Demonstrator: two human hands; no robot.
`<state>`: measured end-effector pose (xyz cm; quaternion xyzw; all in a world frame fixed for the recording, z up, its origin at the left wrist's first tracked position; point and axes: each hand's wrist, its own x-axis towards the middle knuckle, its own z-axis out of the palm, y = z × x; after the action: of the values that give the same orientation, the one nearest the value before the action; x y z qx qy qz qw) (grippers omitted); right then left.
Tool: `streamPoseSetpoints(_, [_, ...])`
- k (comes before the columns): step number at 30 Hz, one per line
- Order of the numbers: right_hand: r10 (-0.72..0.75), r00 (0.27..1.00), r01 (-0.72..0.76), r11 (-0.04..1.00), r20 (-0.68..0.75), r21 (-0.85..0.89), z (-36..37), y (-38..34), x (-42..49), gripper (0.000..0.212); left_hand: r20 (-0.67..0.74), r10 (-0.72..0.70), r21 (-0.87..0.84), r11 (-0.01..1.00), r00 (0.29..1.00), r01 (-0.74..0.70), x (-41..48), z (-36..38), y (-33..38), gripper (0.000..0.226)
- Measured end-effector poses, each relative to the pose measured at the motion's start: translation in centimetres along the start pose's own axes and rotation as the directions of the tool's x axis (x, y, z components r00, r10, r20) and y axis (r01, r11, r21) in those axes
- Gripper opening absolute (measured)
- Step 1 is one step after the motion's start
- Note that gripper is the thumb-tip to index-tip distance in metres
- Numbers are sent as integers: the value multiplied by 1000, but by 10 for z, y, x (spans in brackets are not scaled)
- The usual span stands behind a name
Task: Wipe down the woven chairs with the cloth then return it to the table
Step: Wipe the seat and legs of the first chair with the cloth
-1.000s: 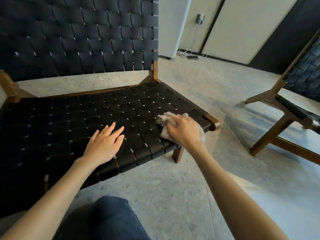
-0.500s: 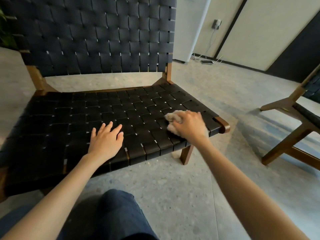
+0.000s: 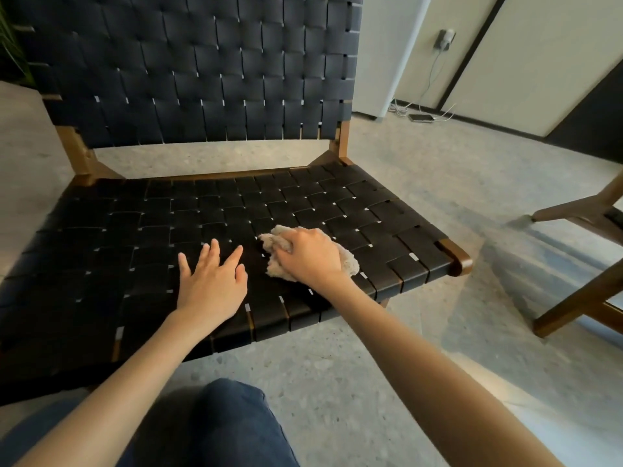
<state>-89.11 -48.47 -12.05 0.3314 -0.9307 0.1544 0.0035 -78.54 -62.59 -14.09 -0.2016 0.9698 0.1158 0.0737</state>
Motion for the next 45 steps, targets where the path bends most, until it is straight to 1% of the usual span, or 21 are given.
streamPoseSetpoints(2, [1,1000,-1,999,4,-38,-9,32,4,37,12,-13,11,1000,1000,13,5,1,0,51])
streamPoseSetpoints(3, [39,999,-41,995,-20,-96,-16,54,6,37,7,-19,19,1000,1000,18,9,1,1,51])
streamPoseSetpoints(5, [177,980,-193,953,-86,-233,-35,100,12,36,-22,-32,37,999,999,33,18,2,2,51])
streamPoseSetpoints(7, [299,945,-325,889,-129,-321,-48,137,20,36,-44,-54,49,997,998,57,31,5,5,52])
streamPoseSetpoints(9, [391,906,-422,841,-160,-338,-54,153,34,37,-40,-67,59,996,997,69,45,9,10,52])
streamPoseSetpoints(11, [454,869,-493,821,-195,-286,-52,146,48,35,-8,-74,45,996,997,74,59,13,13,52])
streamPoseSetpoints(12, [441,877,-480,833,-192,-276,-46,136,53,34,10,-82,31,996,997,81,66,14,15,52])
streamPoseSetpoints(14, [329,933,-357,895,-148,-268,-29,109,57,30,27,-98,13,995,995,98,77,15,17,52])
streamPoseSetpoints(17, [143,989,-147,984,-46,-99,5,57,60,33,9,-95,21,995,995,95,88,15,22,52])
streamPoseSetpoints(21, [-43,997,36,994,63,106,36,18,81,38,-32,-79,50,996,996,80,98,15,23,49])
streamPoseSetpoints(23, [-88,994,82,993,66,85,35,33,89,38,-33,-88,30,996,996,88,105,14,21,50])
streamPoseSetpoints(26, [-25,998,34,983,52,-180,16,94,100,42,-20,-107,13,994,994,108,118,12,18,53])
streamPoseSetpoints(27, [22,999,-13,962,30,-274,7,117,103,44,-19,-114,11,993,993,114,124,12,17,53])
streamPoseSetpoints(29, [116,991,-134,919,-72,-371,-10,155,109,42,-13,-115,10,993,993,116,138,14,15,55])
streamPoseSetpoints(32, [261,952,-305,849,-160,-432,-18,179,125,39,-19,-102,16,995,995,103,159,20,10,56])
streamPoseSetpoints(35, [362,917,-399,857,-168,-327,-13,171,143,40,-59,-88,7,996,994,89,172,26,6,57])
streamPoseSetpoints(37, [330,931,-361,894,-155,-265,-3,159,148,37,-93,-85,22,996,992,87,174,30,6,57])
streamPoseSetpoints(39, [219,972,-234,941,-86,-246,12,140,147,40,-120,-81,23,996,989,84,173,31,6,56])
streamPoseSetpoints(41, [94,995,-95,984,-18,-150,31,109,150,41,-123,-72,3,997,990,73,171,30,7,56])
streamPoseSetpoints(43, [-2,1000,2,999,24,-37,53,73,156,41,-114,-65,-3,998,991,65,170,29,7,55])
streamPoseSetpoints(45, [-70,997,69,998,41,13,73,44,161,42,-110,-61,-6,998,992,60,167,27,7,54])
